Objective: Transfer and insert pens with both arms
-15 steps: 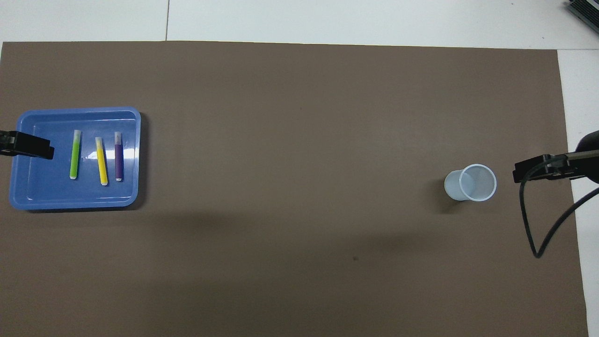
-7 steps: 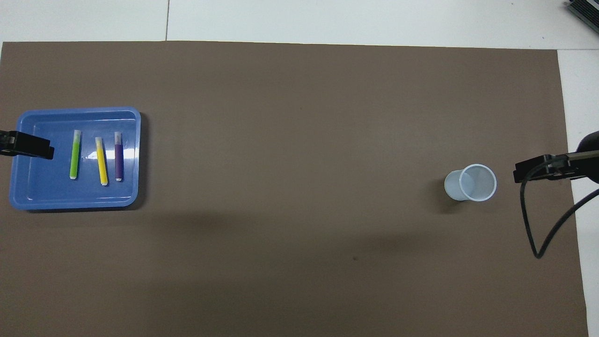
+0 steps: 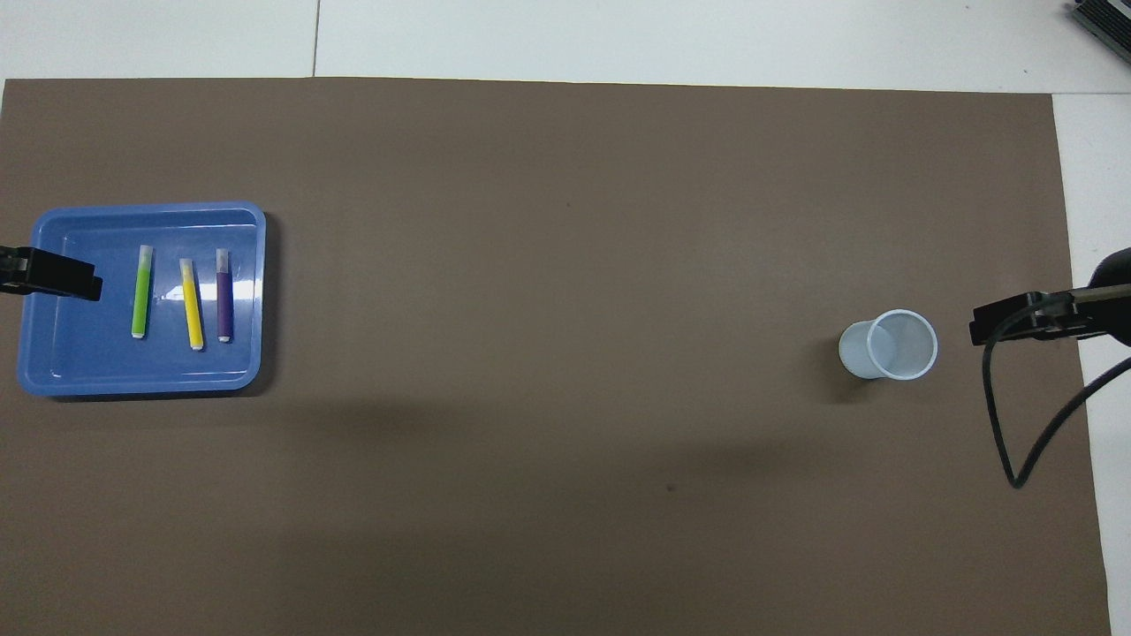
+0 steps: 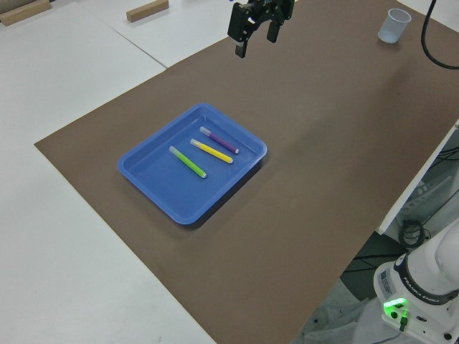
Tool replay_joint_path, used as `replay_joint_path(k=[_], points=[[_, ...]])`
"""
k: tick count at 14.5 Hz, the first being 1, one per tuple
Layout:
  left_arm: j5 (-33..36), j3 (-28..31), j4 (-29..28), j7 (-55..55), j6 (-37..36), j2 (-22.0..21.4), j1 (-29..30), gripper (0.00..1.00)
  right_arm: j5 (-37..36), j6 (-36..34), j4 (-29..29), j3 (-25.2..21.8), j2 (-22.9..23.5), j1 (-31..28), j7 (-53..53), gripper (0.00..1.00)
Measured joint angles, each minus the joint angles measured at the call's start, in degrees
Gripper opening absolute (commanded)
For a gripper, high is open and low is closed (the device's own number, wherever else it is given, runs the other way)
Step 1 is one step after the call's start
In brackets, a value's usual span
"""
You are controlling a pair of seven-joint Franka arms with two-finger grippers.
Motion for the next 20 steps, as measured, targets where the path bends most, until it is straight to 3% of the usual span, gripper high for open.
replay_joint_path(k=[20], points=[[0.0,-0.25,-0.01,-0.04,-0.81,-1.57,-0.19,1.0,0.0,-0.07,0.0,0.05,-0.51,0.06,0.0,1.0]])
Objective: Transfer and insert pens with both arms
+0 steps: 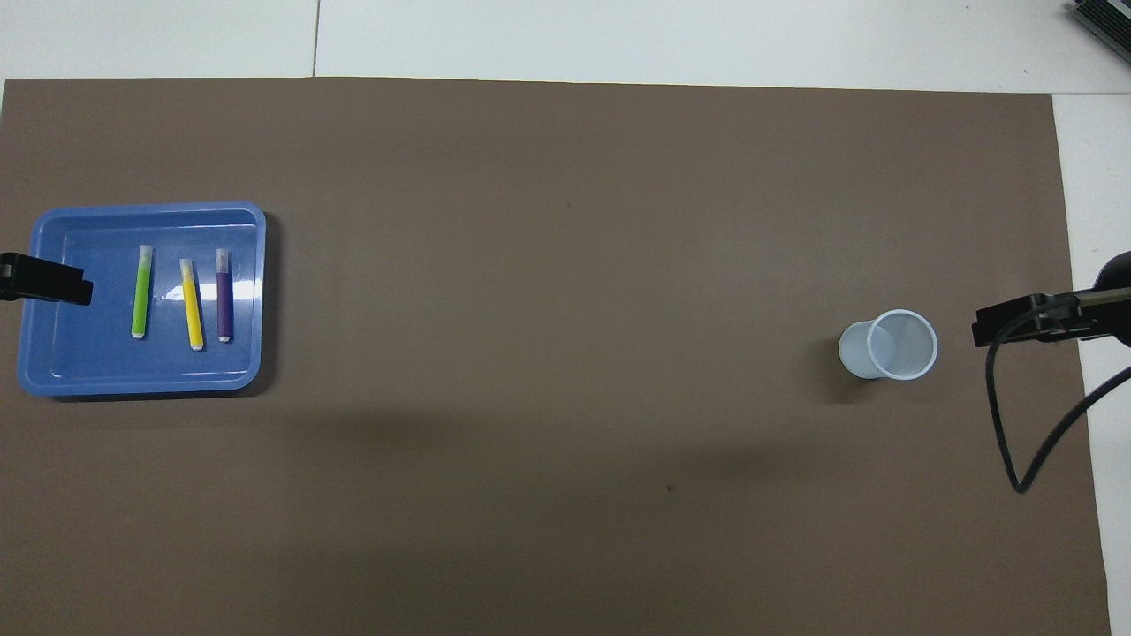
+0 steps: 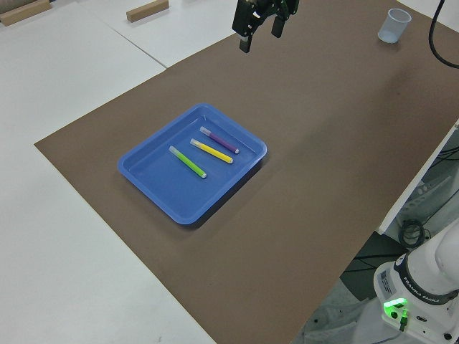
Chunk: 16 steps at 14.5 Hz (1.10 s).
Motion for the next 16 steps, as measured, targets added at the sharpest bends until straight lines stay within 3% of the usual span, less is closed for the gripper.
replay_joint_path(k=[7,16], points=[[0.0,0.22,-0.5,-0.17,1.63,-0.04,-0.01,1.0,0.0,-0.02,-0.01,0.0,0.0,0.0,0.0,1.0],[0.01,0.98,-14.24,-0.52,20.72,-1.83,1.58,0.99,0.0,-0.03,-0.03,0.0,0.0,0.0,0.0,1.0]])
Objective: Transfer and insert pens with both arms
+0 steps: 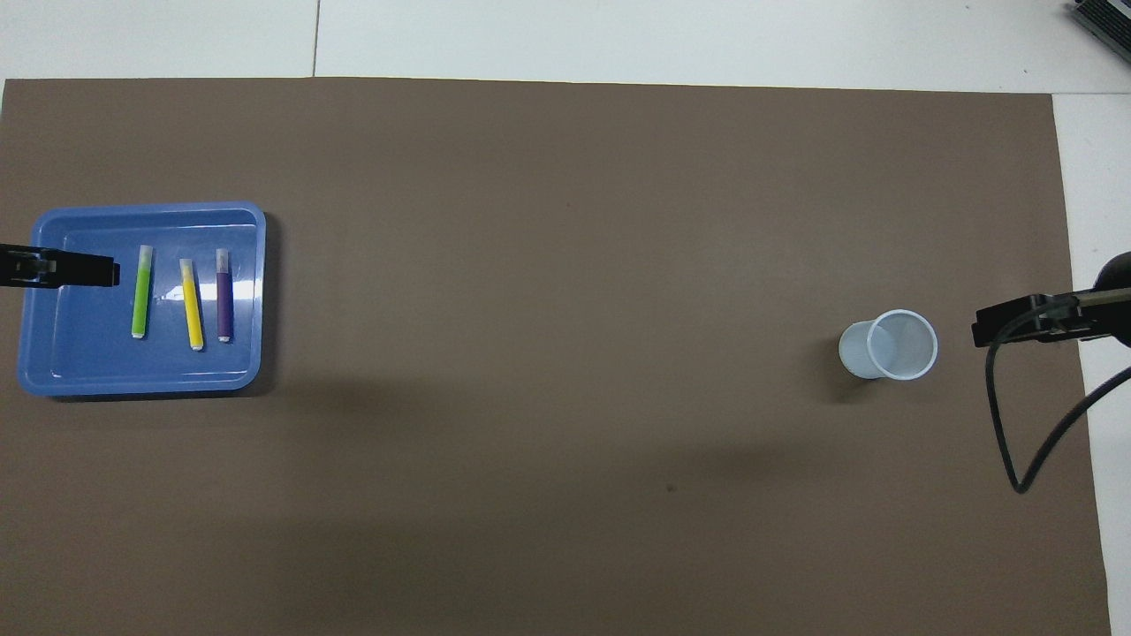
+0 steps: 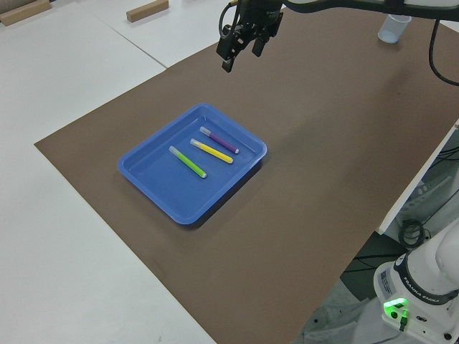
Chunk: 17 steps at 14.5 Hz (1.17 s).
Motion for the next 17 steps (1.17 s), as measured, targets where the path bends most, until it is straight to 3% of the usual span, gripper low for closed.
replay_joint_path(k=[8,17], points=[[0.0,0.05,-10.8,-2.85,13.94,3.84,3.35,0.96,0.0,-0.02,0.0,0.0,-0.11,0.0,0.0,1.0],[0.0,-0.54,-13.22,-7.22,21.21,7.33,2.98,0.91,0.0,-0.05,0.0,0.0,-0.11,0.0,0.0,1.0]])
